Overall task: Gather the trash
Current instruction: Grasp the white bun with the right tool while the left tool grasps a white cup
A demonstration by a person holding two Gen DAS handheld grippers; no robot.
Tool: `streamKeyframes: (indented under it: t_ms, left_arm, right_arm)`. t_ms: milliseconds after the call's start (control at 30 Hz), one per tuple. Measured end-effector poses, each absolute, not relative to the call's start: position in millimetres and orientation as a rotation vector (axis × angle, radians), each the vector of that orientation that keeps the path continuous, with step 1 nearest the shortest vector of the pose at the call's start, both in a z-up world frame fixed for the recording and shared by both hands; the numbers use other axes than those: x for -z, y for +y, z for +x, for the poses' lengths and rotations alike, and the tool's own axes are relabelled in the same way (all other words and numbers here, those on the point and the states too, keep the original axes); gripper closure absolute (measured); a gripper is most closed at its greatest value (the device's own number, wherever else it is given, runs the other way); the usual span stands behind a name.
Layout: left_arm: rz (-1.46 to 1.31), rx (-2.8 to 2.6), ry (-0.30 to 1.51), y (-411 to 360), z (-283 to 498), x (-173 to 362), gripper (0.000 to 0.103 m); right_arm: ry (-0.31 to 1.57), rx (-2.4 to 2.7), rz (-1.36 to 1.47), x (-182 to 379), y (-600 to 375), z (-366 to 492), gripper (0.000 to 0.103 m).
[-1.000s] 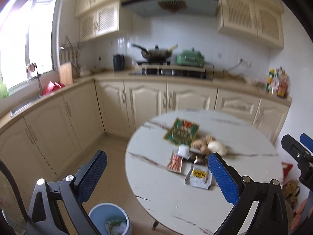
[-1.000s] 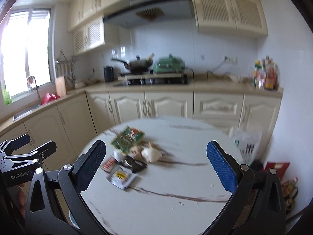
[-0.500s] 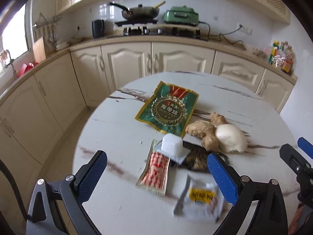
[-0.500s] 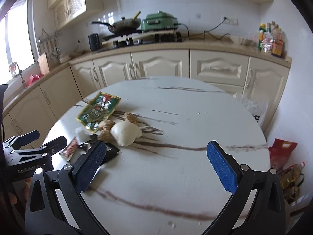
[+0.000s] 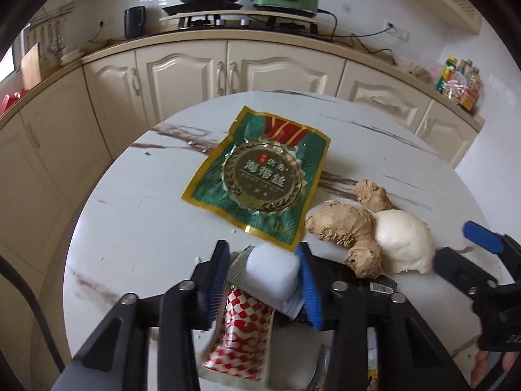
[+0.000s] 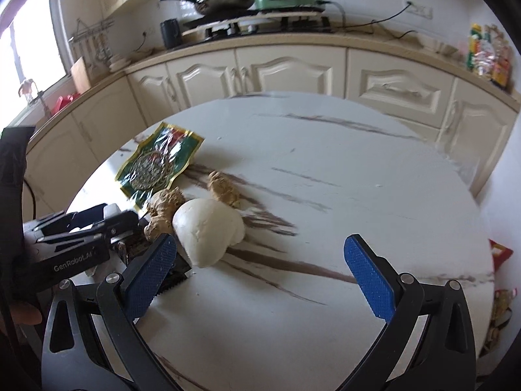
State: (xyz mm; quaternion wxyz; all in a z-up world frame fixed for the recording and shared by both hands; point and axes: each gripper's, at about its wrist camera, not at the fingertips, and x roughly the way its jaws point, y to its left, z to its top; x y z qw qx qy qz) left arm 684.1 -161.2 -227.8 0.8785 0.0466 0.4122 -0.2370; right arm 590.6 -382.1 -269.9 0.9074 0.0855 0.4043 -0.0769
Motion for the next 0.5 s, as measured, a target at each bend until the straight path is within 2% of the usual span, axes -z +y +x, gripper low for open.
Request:
streamKeyframes:
  t_ms: [67, 267, 433, 500]
  left_arm:
    - [0.098, 0.514, 0.842, -161, 682, 228, 0.077]
    - [0.051, 0.563, 0.821, -148, 664, 225, 0.077]
    - [0.042, 0.612, 0.793, -137, 648, 217, 0.077]
    - [0.037, 0.618, 0.786, -133, 640, 212, 0.077]
  right_arm:
    - [0.852, 0.139, 0.179, 275, -382, 598, 0.0]
    - [0.904, 0.095, 0.126, 286, -374, 623, 0.0]
    - [0.931, 0.023, 0.136, 292, -372, 629, 0.026]
    - [0.922, -0.022, 0.135, 290, -368, 627, 0.055]
